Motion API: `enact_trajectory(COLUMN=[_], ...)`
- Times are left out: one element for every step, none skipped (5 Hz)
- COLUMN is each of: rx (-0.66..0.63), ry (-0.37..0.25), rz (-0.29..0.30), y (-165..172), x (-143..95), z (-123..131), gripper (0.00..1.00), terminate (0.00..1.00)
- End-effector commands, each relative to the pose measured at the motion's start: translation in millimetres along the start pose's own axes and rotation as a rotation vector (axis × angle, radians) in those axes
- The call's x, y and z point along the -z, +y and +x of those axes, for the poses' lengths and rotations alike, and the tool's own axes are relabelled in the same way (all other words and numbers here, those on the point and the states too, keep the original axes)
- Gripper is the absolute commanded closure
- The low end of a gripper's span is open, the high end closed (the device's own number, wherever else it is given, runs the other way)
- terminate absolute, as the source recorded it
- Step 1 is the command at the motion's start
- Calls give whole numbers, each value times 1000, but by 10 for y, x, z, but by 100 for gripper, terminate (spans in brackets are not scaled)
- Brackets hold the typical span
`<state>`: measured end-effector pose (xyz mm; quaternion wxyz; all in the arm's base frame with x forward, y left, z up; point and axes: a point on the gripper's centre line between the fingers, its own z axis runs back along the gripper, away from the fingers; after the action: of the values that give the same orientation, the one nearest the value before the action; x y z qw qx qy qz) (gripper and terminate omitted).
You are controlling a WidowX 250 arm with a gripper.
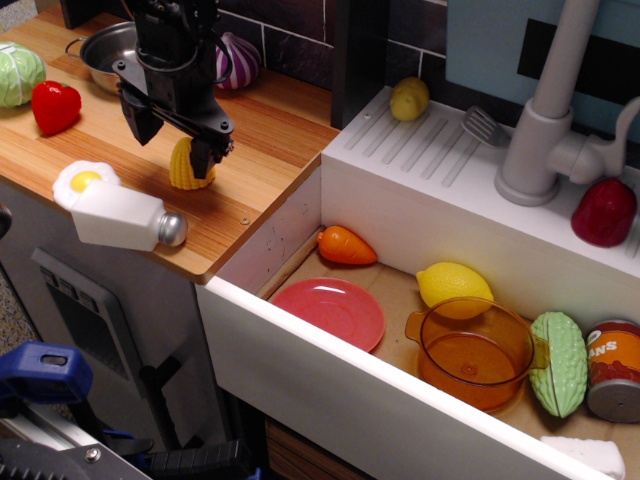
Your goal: Put corn on plate
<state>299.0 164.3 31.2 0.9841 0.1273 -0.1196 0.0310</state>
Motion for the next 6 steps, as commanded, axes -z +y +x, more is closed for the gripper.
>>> enact_trajectory(rx=[-9, -26, -24, -8, 36, 56], ry=[-57, -47, -55, -54, -2, 14], rz=[0, 0, 14, 39, 27, -10], y=[62, 1, -96, -441, -850, -1279], x=[39, 78, -30, -210, -436, -560], z=[51, 52, 33, 147, 259, 275], gripper=[0, 100, 100, 100, 100, 100], terminate=[0, 0, 0, 0, 0, 0])
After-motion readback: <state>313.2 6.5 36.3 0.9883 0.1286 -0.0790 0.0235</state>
